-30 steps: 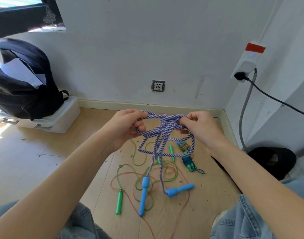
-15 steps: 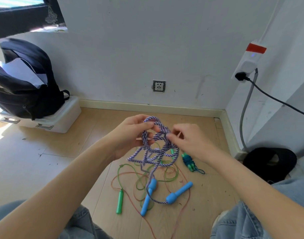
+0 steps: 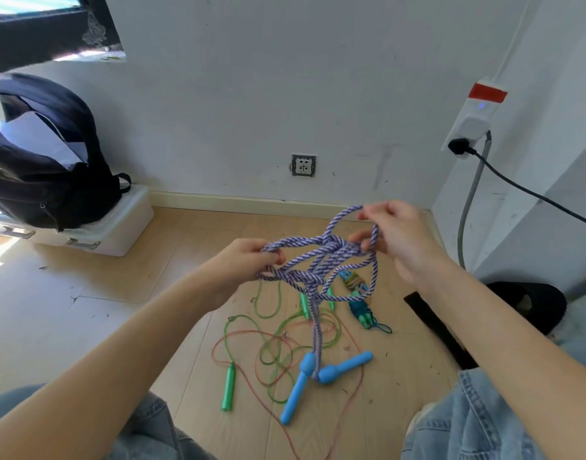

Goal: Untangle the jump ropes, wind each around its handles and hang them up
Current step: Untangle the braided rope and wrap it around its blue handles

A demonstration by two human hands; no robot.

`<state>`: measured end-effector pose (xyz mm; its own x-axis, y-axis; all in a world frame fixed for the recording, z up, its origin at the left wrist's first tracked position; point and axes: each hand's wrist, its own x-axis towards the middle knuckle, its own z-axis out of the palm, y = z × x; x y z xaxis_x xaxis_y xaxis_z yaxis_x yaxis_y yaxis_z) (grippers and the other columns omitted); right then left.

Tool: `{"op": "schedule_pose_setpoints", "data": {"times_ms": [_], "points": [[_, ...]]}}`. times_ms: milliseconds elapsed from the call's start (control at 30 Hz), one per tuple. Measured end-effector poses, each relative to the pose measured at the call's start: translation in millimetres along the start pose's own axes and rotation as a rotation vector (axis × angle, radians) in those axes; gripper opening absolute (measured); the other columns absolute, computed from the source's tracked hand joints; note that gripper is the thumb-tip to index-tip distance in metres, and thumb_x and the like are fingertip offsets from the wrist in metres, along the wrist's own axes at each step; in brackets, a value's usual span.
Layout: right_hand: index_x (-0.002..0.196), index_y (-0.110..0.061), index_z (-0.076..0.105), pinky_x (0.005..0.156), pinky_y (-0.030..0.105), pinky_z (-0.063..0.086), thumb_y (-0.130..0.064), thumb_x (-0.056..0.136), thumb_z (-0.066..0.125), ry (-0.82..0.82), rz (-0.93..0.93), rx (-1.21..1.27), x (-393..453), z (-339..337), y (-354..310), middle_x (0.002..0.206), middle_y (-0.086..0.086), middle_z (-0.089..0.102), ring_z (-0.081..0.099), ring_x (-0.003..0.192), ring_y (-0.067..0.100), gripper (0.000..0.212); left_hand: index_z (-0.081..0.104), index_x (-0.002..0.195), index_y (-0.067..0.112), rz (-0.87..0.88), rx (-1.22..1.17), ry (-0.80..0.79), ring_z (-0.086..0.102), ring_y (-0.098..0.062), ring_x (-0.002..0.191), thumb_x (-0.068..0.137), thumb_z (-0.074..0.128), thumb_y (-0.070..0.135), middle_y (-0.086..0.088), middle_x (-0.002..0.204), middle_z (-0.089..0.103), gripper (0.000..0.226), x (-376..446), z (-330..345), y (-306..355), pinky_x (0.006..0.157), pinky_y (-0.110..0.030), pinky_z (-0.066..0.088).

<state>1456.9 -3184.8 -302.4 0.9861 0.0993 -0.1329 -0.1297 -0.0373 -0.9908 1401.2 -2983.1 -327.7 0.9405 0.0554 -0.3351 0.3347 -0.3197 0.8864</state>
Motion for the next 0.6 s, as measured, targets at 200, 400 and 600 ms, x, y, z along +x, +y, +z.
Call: {"op": "schedule_pose_setpoints", "data": {"times_ms": [200, 400, 600], "points": [[0.099, -0.013, 0.063, 0.091, 0.016, 0.028, -0.022, 0.087, 0.061, -0.354, -0.649, -0.851, -24.1, 18.1, 8.3, 0.111, -0.001, 0.051, 0.042, 0.108, 0.011, 0.016, 0.054, 0.087, 0.012, 0.007, -0.484, -0.1, 0.056, -0.009, 0.052, 0.097, 0.041, 0.011, 0.005, 0.052, 0.05, 0.017, -6.4, -2.8, 13.0, 0.064, -0.028, 0.048], [0.101, -0.014, 0.057, 0.076, 0.018, 0.032, -0.031, 0.075, 0.074, -0.391, -0.627, -0.928, -27.2, 27.1, 21.6, 0.102, -0.004, 0.043, 0.042, 0.094, 0.01, 0.035, 0.052, 0.091, 0.01, 0.044, -0.725, -0.16, 0.045, -0.007, 0.043, 0.097, 0.039, 0.011, 0.005, 0.051, 0.042, 0.015, -7.8, -1.9, 27.8, 0.048, -0.021, 0.047], [0.074, -0.012, 0.057, 0.048, 0.018, 0.039, -0.013, 0.078, 0.072, -0.298, -0.358, -0.446, -17.2, 21.6, 13.1, 0.068, 0.002, 0.06, 0.048, 0.048, 0.006, 0.015, 0.056, 0.092, 0.007, 0.026, -0.592, -0.023, 0.044, -0.005, 0.041, 0.097, 0.041, 0.009, 0.003, 0.057, 0.043, 0.016, -5.6, -0.8, 26.9, 0.046, -0.018, 0.047]]}}
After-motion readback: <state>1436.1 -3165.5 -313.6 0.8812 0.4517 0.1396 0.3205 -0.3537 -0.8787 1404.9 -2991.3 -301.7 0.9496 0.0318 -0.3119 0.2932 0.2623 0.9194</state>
